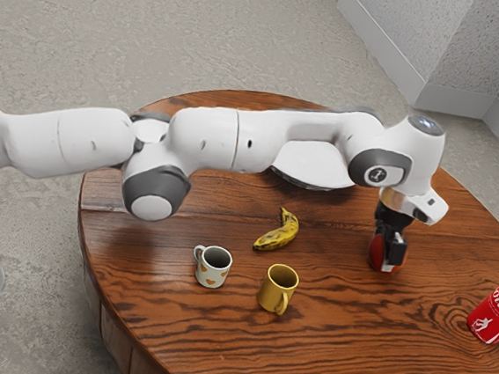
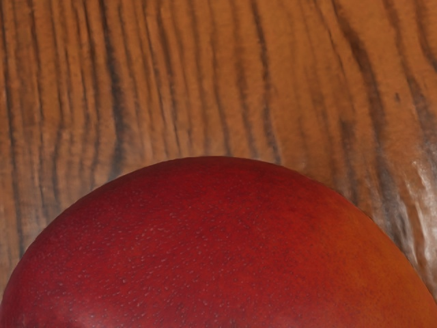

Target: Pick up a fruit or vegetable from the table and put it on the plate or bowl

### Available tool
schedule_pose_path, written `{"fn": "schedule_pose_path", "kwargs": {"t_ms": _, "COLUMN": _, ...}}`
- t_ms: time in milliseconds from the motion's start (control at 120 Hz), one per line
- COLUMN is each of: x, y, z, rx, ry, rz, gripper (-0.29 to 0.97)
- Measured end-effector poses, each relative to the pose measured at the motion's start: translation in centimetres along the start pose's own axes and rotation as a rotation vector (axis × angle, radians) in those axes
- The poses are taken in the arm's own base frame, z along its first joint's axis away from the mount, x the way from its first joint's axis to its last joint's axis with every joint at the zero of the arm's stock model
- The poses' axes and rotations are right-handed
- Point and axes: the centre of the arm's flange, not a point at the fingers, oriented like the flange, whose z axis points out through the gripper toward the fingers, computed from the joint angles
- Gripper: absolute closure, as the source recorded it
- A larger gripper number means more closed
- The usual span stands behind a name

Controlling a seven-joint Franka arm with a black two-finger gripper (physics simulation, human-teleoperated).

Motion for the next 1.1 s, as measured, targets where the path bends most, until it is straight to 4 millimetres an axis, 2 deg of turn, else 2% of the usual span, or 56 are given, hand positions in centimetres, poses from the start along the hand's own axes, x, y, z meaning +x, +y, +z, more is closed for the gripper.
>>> {"fn": "schedule_pose_path", "kwargs": {"t_ms": 75, "x": 0.0, "y": 0.0, "z": 0.3, "rx": -0.001, "ry": 0.000, "rz": -0.001, "gripper": 0.13}}
{"fn": "schedule_pose_path", "kwargs": {"t_ms": 183, "x": 0.0, "y": -0.5, "z": 0.3, "rx": 0.001, "ry": 0.003, "rz": -0.006, "gripper": 0.20}}
{"fn": "schedule_pose_path", "kwargs": {"t_ms": 317, "x": 0.1, "y": -0.4, "z": -0.7, "rx": 0.005, "ry": 0.015, "rz": -0.006, "gripper": 0.17}}
{"fn": "schedule_pose_path", "kwargs": {"t_ms": 383, "x": 0.3, "y": -0.2, "z": -2.7, "rx": 0.008, "ry": 0.038, "rz": -0.004, "gripper": 0.18}}
{"fn": "schedule_pose_path", "kwargs": {"t_ms": 467, "x": 0.1, "y": -0.9, "z": -7.6, "rx": 0.017, "ry": 0.069, "rz": -0.014, "gripper": 0.20}}
{"fn": "schedule_pose_path", "kwargs": {"t_ms": 517, "x": -0.3, "y": -2.4, "z": -10.6, "rx": 0.024, "ry": 0.079, "rz": -0.035, "gripper": 0.22}}
{"fn": "schedule_pose_path", "kwargs": {"t_ms": 600, "x": -1.6, "y": -6.9, "z": -15.0, "rx": 0.068, "ry": 0.089, "rz": -0.096, "gripper": 0.24}}
{"fn": "schedule_pose_path", "kwargs": {"t_ms": 700, "x": -3.5, "y": -13.5, "z": -17.6, "rx": 0.103, "ry": 0.087, "rz": -0.186, "gripper": 0.26}}
{"fn": "schedule_pose_path", "kwargs": {"t_ms": 808, "x": -5.8, "y": -20.2, "z": -18.6, "rx": 0.124, "ry": 0.072, "rz": -0.278, "gripper": 0.28}}
{"fn": "schedule_pose_path", "kwargs": {"t_ms": 875, "x": -7.0, "y": -23.1, "z": -18.8, "rx": 0.132, "ry": 0.062, "rz": -0.317, "gripper": 0.31}}
{"fn": "schedule_pose_path", "kwargs": {"t_ms": 958, "x": -7.9, "y": -25.1, "z": -18.9, "rx": 0.136, "ry": 0.051, "rz": -0.345, "gripper": 0.33}}
{"fn": "schedule_pose_path", "kwargs": {"t_ms": 1100, "x": -8.6, "y": -26.6, "z": -18.8, "rx": 0.135, "ry": 0.037, "rz": -0.364, "gripper": 0.35}}
